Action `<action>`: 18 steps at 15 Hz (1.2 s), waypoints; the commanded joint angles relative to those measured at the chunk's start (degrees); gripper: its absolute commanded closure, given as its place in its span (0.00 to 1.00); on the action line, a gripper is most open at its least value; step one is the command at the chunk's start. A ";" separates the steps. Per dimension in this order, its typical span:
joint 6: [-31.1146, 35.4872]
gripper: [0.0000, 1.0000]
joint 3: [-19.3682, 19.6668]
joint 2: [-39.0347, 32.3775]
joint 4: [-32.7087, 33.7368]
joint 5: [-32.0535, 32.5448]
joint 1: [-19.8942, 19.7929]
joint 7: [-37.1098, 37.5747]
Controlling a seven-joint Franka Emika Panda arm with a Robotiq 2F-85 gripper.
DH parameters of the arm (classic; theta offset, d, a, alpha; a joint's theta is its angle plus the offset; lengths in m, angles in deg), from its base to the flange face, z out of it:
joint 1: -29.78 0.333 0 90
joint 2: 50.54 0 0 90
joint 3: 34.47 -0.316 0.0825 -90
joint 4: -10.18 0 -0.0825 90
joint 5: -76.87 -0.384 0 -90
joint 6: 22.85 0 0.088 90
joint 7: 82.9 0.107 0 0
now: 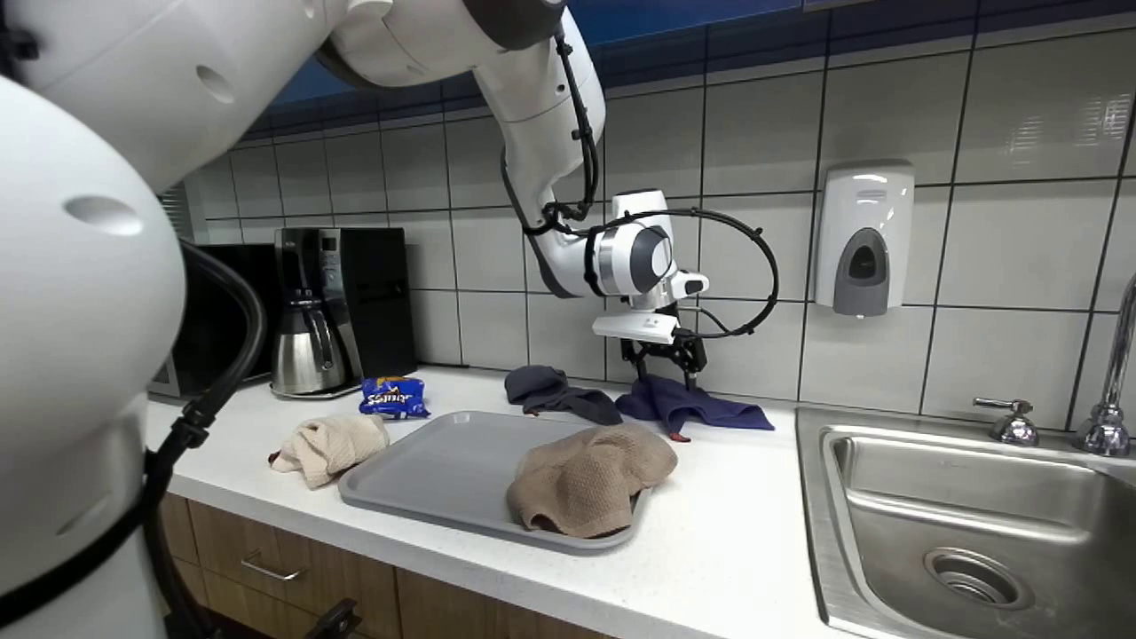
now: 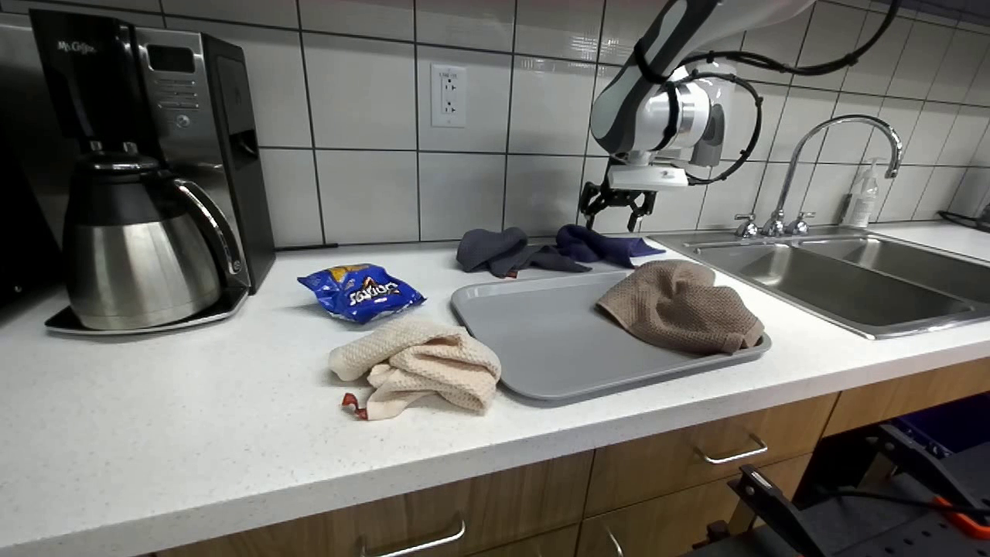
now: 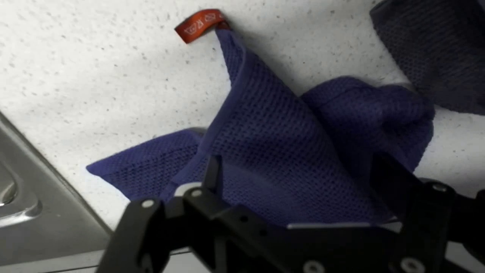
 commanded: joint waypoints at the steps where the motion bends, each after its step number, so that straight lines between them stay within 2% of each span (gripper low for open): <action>1: -2.12 0.00 -0.63 -2.58 5.01 -0.33 0.01 -1.53; 10: -3.90 0.00 -0.46 -8.14 12.19 0.17 2.05 -1.03; 18: -3.59 0.00 1.19 -11.94 16.28 1.88 3.49 -0.48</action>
